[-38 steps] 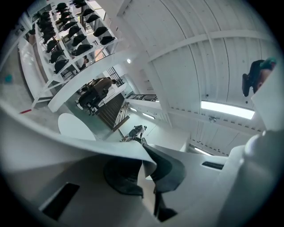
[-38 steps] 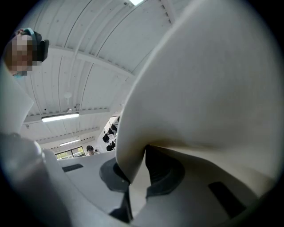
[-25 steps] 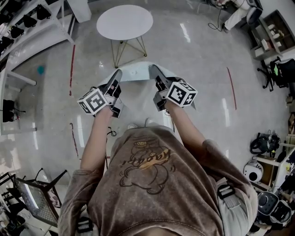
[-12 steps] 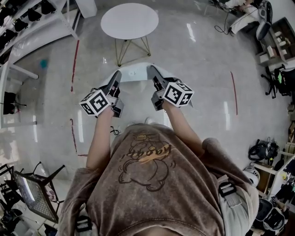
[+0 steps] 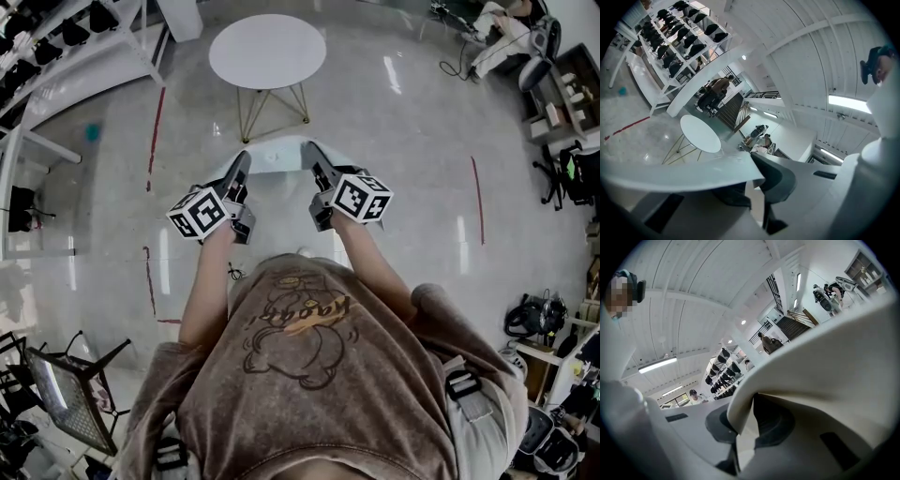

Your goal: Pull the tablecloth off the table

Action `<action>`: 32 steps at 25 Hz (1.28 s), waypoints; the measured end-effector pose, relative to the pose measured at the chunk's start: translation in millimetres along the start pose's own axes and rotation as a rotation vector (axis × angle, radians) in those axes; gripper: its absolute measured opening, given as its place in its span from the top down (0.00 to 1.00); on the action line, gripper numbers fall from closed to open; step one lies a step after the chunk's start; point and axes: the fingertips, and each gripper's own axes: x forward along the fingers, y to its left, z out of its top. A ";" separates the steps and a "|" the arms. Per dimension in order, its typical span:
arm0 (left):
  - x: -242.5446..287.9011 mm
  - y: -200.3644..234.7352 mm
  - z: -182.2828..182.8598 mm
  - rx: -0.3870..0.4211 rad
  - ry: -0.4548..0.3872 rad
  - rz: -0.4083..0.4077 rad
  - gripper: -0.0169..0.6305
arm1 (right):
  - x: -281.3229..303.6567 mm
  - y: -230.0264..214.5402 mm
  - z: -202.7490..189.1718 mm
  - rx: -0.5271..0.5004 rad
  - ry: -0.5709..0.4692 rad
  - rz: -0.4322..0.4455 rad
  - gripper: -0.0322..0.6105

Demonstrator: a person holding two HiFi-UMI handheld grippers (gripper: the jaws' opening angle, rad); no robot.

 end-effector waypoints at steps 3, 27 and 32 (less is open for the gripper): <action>1.3 -0.3 0.2 0.001 0.007 0.001 0.94 | -1.2 -1.1 -0.4 0.007 -0.002 -0.003 0.90; -1.3 -7.5 -2.4 -0.008 0.027 0.011 0.94 | -9.7 0.7 -0.4 0.051 -0.020 0.003 0.91; -6.2 -16.4 -11.5 -0.014 0.017 0.008 0.94 | -21.4 -0.3 -1.7 0.046 -0.022 0.008 0.91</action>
